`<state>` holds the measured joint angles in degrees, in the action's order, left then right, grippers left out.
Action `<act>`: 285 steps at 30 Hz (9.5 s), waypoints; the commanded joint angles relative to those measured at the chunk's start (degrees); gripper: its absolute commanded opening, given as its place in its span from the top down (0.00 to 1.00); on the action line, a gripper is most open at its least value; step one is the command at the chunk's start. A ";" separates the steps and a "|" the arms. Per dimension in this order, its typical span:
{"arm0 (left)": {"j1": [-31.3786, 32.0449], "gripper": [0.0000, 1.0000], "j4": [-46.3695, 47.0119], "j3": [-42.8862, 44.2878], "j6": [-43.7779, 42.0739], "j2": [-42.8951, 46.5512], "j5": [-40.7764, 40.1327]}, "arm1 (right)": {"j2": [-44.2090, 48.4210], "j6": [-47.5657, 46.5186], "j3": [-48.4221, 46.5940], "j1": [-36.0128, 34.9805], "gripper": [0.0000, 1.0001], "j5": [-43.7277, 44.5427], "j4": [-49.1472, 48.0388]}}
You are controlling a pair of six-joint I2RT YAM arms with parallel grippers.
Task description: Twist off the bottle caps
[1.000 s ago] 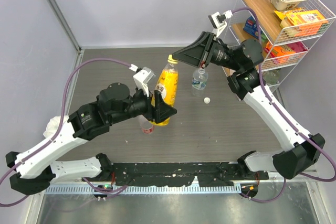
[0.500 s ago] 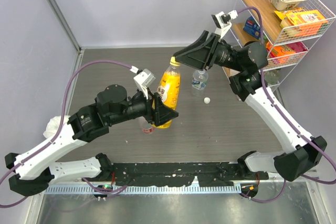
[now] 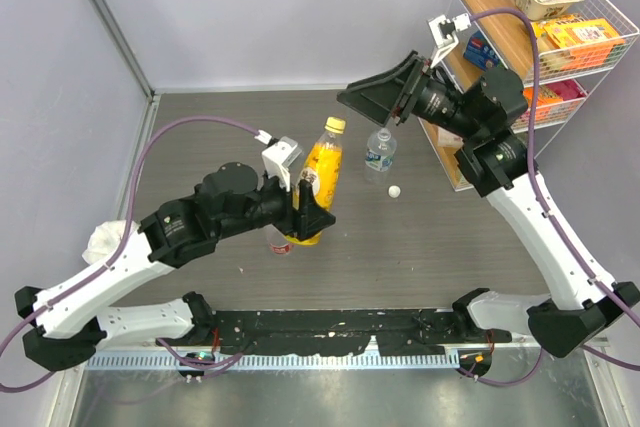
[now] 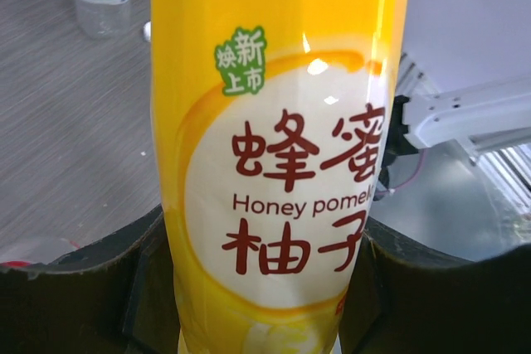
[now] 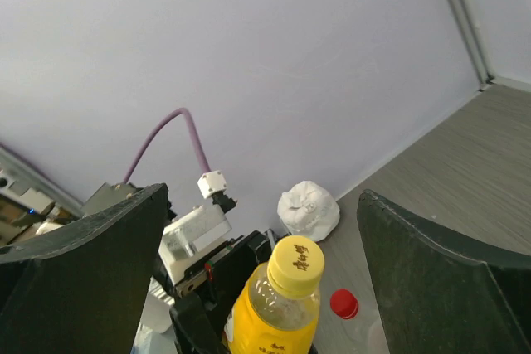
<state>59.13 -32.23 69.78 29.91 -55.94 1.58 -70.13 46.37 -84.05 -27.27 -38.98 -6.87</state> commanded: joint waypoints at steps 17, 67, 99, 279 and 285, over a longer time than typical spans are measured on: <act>-0.25 1.00 -14.26 10.37 -1.70 -12.70 -24.52 | -16.53 -12.45 -26.68 -11.75 0.03 37.04 46.59; -0.16 1.00 -11.02 7.66 -0.03 -7.08 -18.64 | -5.99 -6.38 -5.79 -6.40 0.98 14.38 16.75; -0.16 1.00 13.25 -3.68 0.50 3.38 9.41 | 0.34 11.12 3.89 -1.91 0.95 -6.47 -22.49; -0.25 0.00 -26.22 1.24 7.62 5.23 -43.15 | -1.14 -35.56 15.86 -28.19 0.18 35.38 14.26; -0.16 0.00 -27.18 1.06 8.93 7.86 -46.49 | -6.15 -36.88 13.30 -35.04 0.18 36.61 13.64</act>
<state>59.07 -57.91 68.64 36.69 -50.17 -39.79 -75.07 10.61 -67.02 -58.72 -1.41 10.57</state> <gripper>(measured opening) 0.994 0.818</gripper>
